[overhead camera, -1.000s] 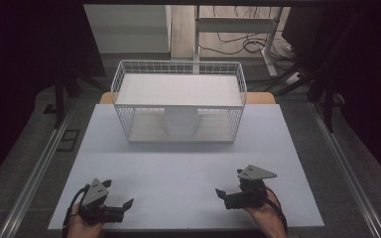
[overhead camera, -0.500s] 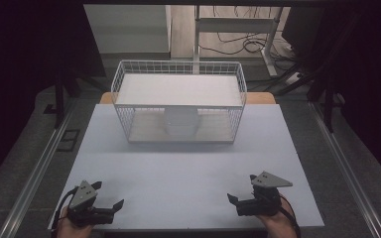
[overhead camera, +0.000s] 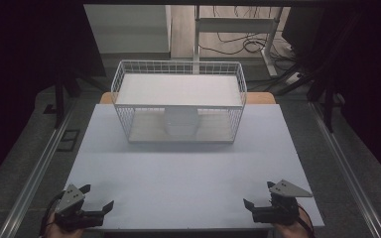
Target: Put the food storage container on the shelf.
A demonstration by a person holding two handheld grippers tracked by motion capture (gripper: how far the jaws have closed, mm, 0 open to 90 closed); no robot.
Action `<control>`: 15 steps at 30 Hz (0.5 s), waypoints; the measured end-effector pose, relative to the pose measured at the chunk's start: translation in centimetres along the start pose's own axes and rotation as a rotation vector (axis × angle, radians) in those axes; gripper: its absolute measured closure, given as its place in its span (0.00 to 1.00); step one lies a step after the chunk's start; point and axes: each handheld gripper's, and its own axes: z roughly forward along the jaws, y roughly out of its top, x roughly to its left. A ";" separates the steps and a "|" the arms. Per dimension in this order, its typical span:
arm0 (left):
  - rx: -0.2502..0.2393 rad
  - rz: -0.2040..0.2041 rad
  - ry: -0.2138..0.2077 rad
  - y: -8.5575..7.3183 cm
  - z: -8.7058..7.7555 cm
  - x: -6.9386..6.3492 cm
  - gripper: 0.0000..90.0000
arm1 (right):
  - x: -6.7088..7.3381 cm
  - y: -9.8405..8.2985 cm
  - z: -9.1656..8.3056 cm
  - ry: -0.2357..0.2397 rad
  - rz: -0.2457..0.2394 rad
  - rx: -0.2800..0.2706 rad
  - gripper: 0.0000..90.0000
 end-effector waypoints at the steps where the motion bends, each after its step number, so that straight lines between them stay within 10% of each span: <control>1: 0.003 -0.003 -0.001 -0.1 0.0 0.0 0.02 | -0.3 -0.5 -0.3 -0.021 0.002 0.001 0.00; 15: 0.008 -0.050 -0.014 -0.9 0.1 0.3 0.01 | -1.0 -3.1 -0.9 -0.055 0.064 0.081 0.00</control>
